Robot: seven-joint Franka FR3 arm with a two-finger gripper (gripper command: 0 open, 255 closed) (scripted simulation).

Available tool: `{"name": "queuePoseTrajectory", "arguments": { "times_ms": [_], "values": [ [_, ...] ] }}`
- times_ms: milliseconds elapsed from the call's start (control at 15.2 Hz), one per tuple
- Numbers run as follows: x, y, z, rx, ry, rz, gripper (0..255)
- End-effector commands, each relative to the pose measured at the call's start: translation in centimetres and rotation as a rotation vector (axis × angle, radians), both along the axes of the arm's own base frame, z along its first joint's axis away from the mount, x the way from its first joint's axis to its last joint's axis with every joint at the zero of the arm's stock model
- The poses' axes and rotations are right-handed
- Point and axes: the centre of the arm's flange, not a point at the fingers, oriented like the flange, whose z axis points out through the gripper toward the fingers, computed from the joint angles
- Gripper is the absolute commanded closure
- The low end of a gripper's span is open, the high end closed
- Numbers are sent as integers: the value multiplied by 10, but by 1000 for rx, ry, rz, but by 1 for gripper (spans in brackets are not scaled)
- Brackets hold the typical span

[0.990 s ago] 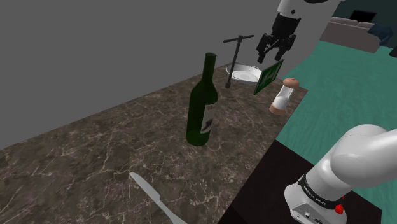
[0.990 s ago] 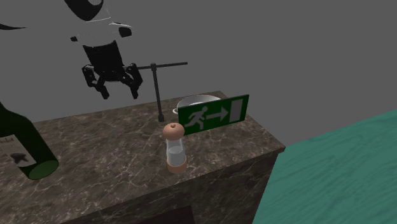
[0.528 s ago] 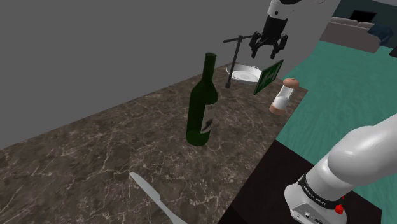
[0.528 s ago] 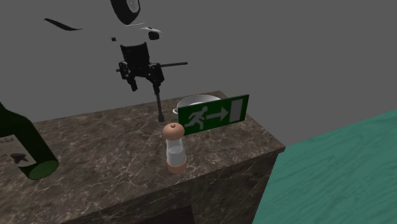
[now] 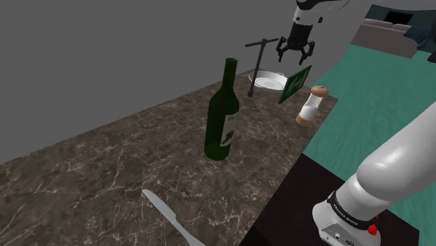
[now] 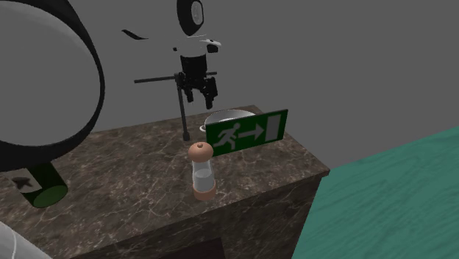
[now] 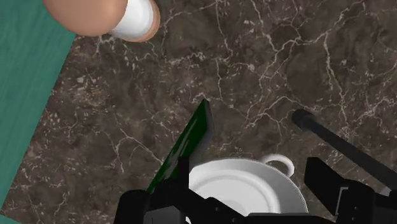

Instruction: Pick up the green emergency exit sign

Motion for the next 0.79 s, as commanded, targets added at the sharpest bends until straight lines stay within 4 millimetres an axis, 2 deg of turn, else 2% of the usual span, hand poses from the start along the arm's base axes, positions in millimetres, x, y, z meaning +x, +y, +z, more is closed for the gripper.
{"name": "queuePoseTrajectory", "arguments": {
  "times_ms": [0, 330, 660, 726],
  "values": [
    [9, -24, -6, 6, 8, -88, 0],
    [14, -92, -22, 23, 28, -301, 0],
    [3, -159, -39, 40, 48, -514, 0],
    [3, -160, -39, 40, 48, -519, 0]
  ]
}}
